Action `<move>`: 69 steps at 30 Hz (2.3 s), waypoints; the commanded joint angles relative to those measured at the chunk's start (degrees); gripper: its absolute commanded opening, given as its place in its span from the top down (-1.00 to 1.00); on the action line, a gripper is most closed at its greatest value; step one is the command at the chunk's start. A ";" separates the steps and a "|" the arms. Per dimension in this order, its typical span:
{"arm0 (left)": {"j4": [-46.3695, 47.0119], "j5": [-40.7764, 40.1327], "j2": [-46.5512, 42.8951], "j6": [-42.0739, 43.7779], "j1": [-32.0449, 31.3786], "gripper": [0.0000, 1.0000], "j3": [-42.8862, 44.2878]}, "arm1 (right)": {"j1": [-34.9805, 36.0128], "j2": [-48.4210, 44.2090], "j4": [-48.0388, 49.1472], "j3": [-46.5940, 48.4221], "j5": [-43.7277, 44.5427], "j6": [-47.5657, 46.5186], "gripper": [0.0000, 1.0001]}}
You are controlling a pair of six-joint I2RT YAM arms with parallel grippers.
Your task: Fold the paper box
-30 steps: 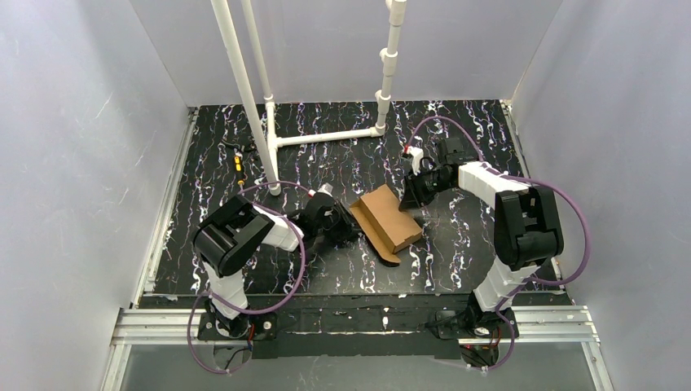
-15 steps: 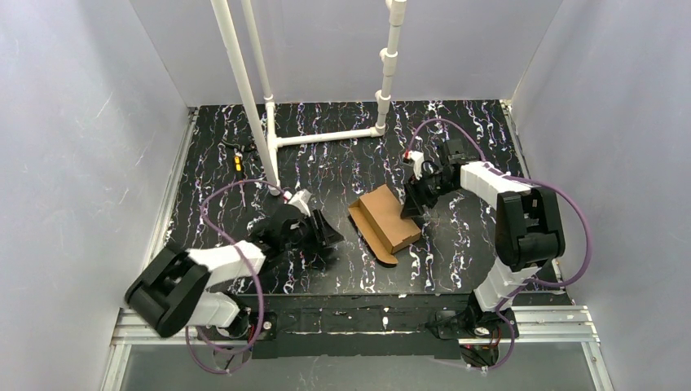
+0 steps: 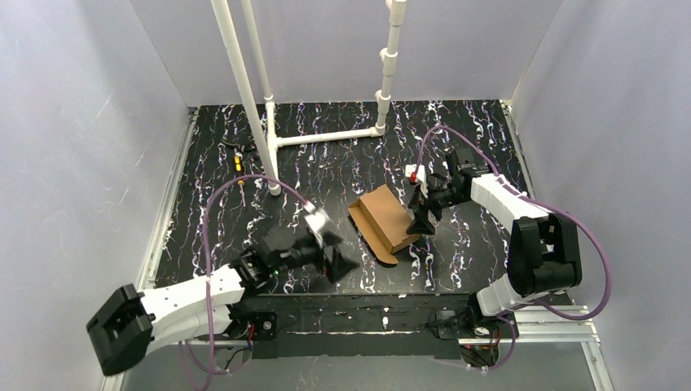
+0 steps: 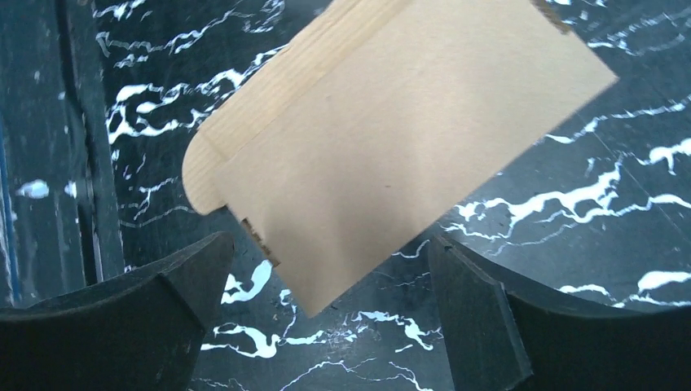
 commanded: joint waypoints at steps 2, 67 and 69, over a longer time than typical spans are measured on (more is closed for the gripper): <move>-0.82 -11.63 5.96 29.25 -15.83 -0.97 2.70 | -0.95 -3.49 -5.22 -2.25 -4.72 -16.59 -0.96; 22.44 -27.61 44.56 30.58 -22.52 1.00 14.95 | -1.64 0.43 2.84 -1.44 -5.20 -0.79 -0.92; 22.52 -27.17 44.45 29.99 -22.21 1.00 14.81 | -1.64 -0.01 6.89 -1.82 -4.86 4.35 -0.92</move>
